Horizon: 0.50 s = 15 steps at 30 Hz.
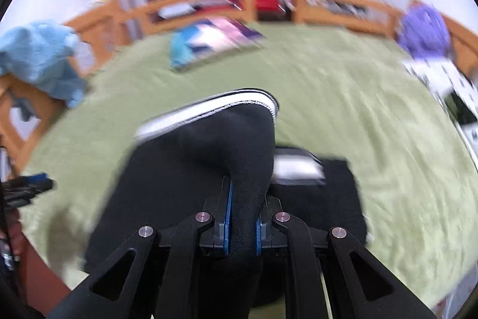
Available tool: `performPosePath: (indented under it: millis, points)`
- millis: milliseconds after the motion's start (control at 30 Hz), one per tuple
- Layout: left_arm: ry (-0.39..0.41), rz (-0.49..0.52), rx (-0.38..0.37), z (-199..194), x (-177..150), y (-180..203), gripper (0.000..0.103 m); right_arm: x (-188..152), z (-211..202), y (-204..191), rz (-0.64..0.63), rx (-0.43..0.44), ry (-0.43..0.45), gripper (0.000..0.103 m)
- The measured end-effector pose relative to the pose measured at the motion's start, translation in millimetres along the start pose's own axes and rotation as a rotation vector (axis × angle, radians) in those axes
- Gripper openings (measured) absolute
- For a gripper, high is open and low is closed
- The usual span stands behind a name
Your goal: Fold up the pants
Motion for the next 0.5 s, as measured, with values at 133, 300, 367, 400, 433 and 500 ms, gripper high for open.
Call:
performPosePath:
  millis: [133, 300, 367, 400, 433, 500]
  points:
    - [-0.030, 0.033, -0.042, 15, 7, 30, 0.064, -19, 27, 54, 0.067, -0.051, -0.052, 0.011]
    - [-0.040, 0.079, -0.071, 23, 15, 62, 0.064, -4, 3, 79, 0.122, -0.018, 0.057, 0.011]
    - [-0.042, 0.078, -0.095, 25, 17, 72, 0.064, -6, 13, 93, 0.161, -0.026, 0.032, 0.012]
    - [-0.044, 0.079, -0.115, 27, 18, 78, 0.064, -14, 28, 100, 0.154, -0.057, -0.030, 0.014]
    - [-0.046, 0.081, -0.126, 28, 19, 83, 0.064, -23, 38, 101, 0.139, -0.080, -0.072, 0.021]
    - [-0.055, 0.087, -0.147, 32, 21, 94, 0.064, -32, 43, 103, 0.075, -0.122, -0.095, 0.028]
Point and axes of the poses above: each gripper's, at about its wrist camera, not at the fingertips, and z roughly the way its jaws point, y to its right, x to its top, the point moved 8 cm from there along z, roughly the way its jaws point, and after that the axes turned 13 degrees about z, right-handed, at the moved point
